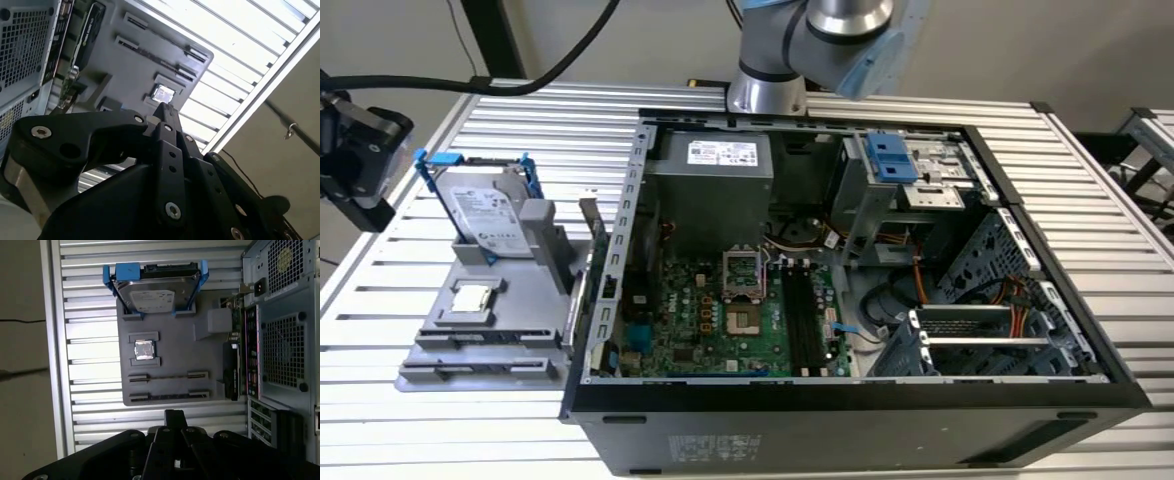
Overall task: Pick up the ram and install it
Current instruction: 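Reach for the ram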
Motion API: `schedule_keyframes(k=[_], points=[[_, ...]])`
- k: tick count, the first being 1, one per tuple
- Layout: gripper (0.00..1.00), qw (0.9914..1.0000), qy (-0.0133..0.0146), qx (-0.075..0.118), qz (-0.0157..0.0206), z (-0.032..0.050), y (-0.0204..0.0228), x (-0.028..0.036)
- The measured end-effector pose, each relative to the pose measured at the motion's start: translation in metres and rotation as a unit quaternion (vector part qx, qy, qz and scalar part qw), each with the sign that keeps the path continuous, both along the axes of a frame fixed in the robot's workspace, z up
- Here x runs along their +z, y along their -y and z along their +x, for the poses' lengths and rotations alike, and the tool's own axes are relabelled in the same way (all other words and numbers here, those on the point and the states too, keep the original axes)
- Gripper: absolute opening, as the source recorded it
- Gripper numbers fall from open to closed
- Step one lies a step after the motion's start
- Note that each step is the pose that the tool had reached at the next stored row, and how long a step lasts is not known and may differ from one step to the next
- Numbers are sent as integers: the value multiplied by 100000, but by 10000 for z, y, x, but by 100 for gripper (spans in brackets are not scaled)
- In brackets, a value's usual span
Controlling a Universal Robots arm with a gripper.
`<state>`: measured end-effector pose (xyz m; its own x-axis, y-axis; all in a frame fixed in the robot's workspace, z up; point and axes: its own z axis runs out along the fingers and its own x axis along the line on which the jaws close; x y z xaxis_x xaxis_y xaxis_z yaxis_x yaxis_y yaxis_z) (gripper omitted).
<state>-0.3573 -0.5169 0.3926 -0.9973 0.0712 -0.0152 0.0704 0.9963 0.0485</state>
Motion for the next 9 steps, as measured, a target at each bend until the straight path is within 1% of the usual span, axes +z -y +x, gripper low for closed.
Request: schedule_keyframes(k=[2,4,9], points=[[0,100000,0,2,-1,0,31,0],[0,100000,-2,2,-2,0,47,0],[0,100000,-2,4,-3,0,47,0]])
